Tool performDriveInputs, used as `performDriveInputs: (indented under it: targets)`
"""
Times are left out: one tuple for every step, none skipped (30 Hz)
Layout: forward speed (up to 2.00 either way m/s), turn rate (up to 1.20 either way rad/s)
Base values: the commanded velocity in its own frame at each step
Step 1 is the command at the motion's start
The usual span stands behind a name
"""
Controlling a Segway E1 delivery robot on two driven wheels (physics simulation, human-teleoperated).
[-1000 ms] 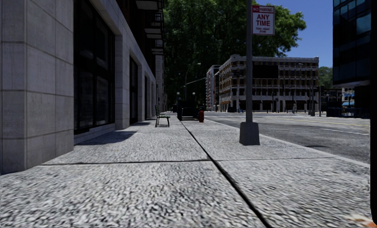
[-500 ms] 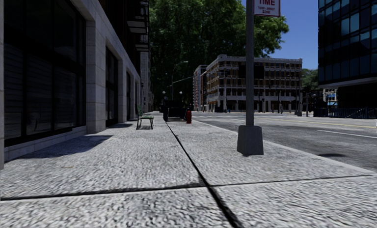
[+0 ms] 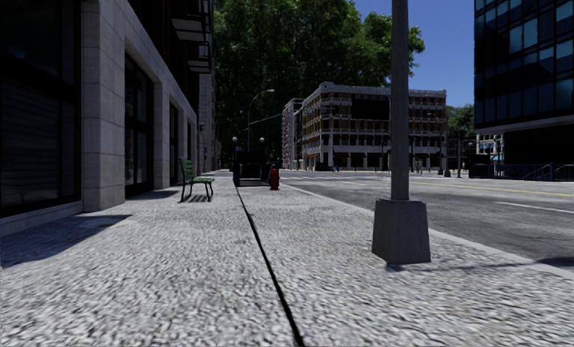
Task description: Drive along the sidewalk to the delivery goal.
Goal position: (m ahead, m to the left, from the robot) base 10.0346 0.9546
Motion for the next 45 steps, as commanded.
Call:
performDriveInputs:
  targets:
    - [2.00, 0.00]
    - [2.00, 0.00]
    - [2.00, 0.00]
    - [2.00, 0.00]
    - [2.00, 0.00]
    - [2.00, 0.00]
    - [2.00, 0.00]
    - [2.00, 0.00]
    - [2.00, 0.00]
    - [2.00, 0.00]
    - [2.00, 0.00]
    - [2.00, 0.00]
    - [2.00, 0.00]
    - [2.00, 0.00]
    - [2.00, 0.00]
    - [2.00, 0.00]
    - [2.00, 0.00]
    - [2.00, 0.00]
    - [2.00, 0.00]
    - [2.00, 0.00]
    - [2.00, 0.00]
    - [2.00, 0.00]
    - [2.00, 0.00]
    - [2.00, 0.05]
    - [2.00, 0.15]
    - [2.00, 0.21]
    - [2.00, 0.23]
    - [2.00, 0.25]
    - [2.00, 0.26]
    - [2.00, 0.26]
    - [2.00, 0.27]
    - [2.00, 0.27]
    - [2.00, 0.27]
    - [2.00, 0.28]
    - [2.00, 0.28]
    - [2.00, 0.28]
    - [2.00, 0.29]
    - [2.00, 0.32]
    - [2.00, 0.34]
    - [2.00, 0.34]
    - [2.00, 0.34]
    - [2.00, 0.34]
    - [2.00, 0.34]
    - [2.00, 0.34]
    - [2.00, 0.34]
